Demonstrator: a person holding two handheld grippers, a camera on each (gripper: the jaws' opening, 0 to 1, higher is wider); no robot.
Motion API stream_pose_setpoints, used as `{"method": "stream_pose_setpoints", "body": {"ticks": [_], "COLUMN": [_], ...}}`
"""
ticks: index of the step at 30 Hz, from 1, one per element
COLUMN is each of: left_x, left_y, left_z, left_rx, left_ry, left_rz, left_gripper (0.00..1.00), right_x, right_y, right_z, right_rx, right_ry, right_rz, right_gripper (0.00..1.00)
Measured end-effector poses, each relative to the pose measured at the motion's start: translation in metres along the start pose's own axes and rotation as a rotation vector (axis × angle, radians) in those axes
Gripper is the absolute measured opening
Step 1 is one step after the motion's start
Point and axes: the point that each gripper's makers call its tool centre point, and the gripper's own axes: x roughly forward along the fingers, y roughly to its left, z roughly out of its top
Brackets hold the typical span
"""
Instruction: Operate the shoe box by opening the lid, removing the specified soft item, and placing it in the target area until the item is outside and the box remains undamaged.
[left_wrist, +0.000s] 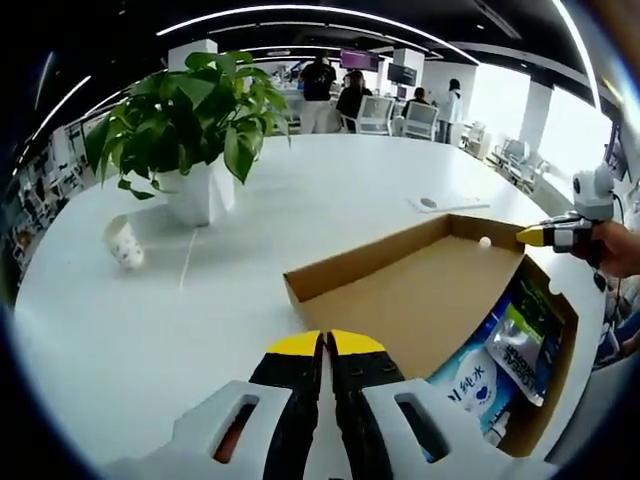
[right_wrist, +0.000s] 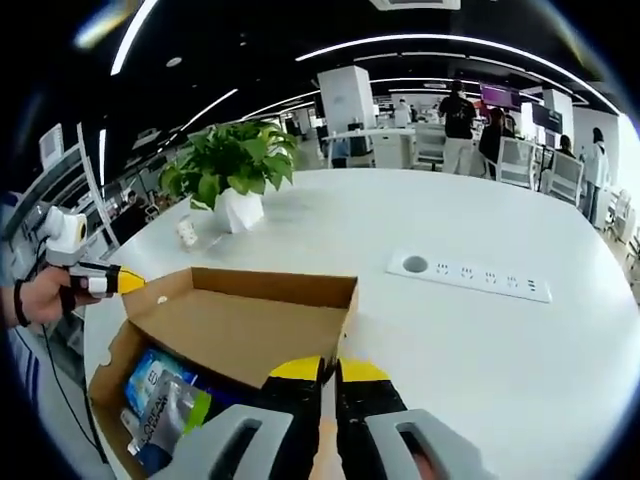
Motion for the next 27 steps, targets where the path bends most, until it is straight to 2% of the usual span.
{"method": "stream_pose_setpoints", "body": {"ticks": [10,17,21,27], "left_x": [-0.013,-0.033,-0.045,-0.060], "left_y": [-0.003,-0.006,-0.019,-0.035], "left_z": [-0.002,-0.004,0.003,-0.002], "left_rx": [-0.019,-0.051,-0.068,-0.021], "left_ry": [-0.009,-0.036,-0.096,-0.104], "left_rz": [0.001,0.007,-0.047,-0.082], "left_gripper": [0.00,0.00,0.06,0.09], "right_x": [-0.019,-0.039,-0.052,-0.070], "right_y": [-0.002,-0.002,0.004,0.003], "right_z": [0.002,0.000,-0.003,-0.014], "right_rx": [-0.001,0.009,0.003,0.018], "right_ry": [-0.007,-0.019,-0.031,-0.054], "right_rz": [0.008,0.002,0.013,0.015], "right_gripper": [0.00,0.02,0.04,0.06]}}
